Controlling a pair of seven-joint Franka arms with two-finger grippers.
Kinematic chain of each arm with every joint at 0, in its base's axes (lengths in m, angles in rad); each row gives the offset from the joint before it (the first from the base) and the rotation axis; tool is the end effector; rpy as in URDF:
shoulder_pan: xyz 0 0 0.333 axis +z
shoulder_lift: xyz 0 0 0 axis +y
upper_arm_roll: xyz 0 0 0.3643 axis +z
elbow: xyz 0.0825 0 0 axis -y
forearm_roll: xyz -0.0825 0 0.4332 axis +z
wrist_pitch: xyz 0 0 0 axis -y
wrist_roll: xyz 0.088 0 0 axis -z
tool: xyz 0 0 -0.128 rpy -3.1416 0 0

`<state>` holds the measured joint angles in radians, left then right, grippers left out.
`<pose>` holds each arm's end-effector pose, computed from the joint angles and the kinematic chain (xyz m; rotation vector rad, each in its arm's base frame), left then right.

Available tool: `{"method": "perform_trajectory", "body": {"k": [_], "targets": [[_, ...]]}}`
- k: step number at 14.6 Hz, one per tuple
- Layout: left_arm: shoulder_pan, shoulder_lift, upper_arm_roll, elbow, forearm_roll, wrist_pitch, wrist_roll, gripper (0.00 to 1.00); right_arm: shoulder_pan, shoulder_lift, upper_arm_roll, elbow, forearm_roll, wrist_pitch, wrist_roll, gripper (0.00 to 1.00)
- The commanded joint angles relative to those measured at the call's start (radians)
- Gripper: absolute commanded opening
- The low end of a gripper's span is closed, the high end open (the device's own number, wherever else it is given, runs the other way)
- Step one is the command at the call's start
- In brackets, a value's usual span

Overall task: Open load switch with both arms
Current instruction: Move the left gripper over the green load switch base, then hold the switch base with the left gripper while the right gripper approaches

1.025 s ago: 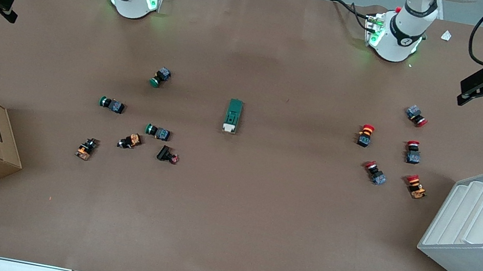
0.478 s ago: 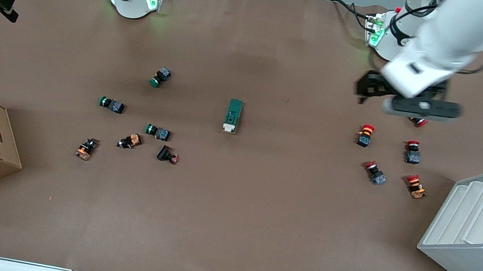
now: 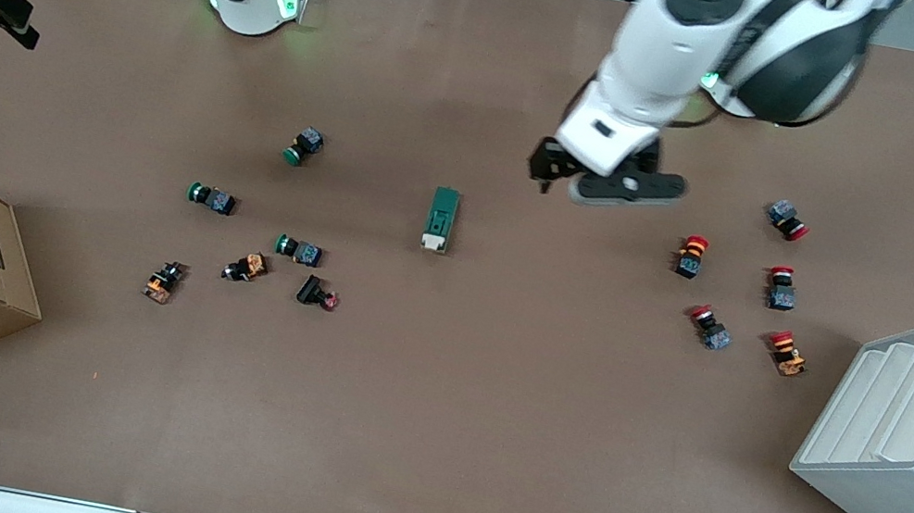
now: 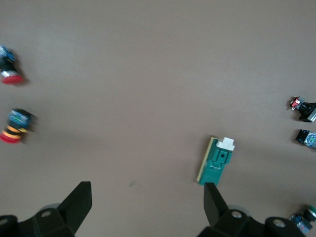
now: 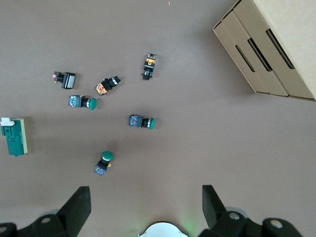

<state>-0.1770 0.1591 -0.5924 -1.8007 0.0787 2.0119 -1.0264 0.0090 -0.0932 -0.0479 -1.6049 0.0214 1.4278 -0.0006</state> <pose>0.4919 -0.4436 0.4853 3.0472 0.3606 0.0577 0.5525 -0.0199 0.6764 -3.1110 0.0556 0.1300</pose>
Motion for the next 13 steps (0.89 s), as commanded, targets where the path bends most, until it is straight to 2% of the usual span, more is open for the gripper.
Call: {"method": "perform_trajectory", "body": {"k": [1, 5, 8, 10, 11, 13], "targets": [[-0.094, 0.104, -0.003, 0.011, 0.128, 0.092, -0.197, 1.0, 0.002, 0.052, -0.003, 0.019, 0.003, 0.0, 0.014, 1.0], [-0.231, 0.241, -0.003, 0.014, 0.428, 0.194, -0.531, 1.0, -0.001, 0.108, -0.004, 0.017, 0.003, 0.043, 0.004, 1.0], [-0.329, 0.36, -0.003, 0.05, 0.651, 0.197, -0.725, 1.0, 0.014, 0.226, -0.003, 0.028, -0.014, 0.046, 0.007, 1.0], [-0.386, 0.42, -0.001, 0.044, 0.809, 0.196, -0.877, 1.0, 0.038, 0.234, -0.001, 0.02, -0.008, 0.051, 0.022, 1.0], [-0.407, 0.454, -0.001, 0.041, 0.898, 0.189, -0.955, 1.0, 0.063, 0.239, -0.001, 0.014, -0.006, 0.06, 0.054, 1.0], [-0.452, 0.514, -0.001, 0.037, 1.073, 0.183, -1.084, 1.0, 0.126, 0.24, 0.0, -0.026, 0.002, 0.101, 0.248, 1.0]]}}
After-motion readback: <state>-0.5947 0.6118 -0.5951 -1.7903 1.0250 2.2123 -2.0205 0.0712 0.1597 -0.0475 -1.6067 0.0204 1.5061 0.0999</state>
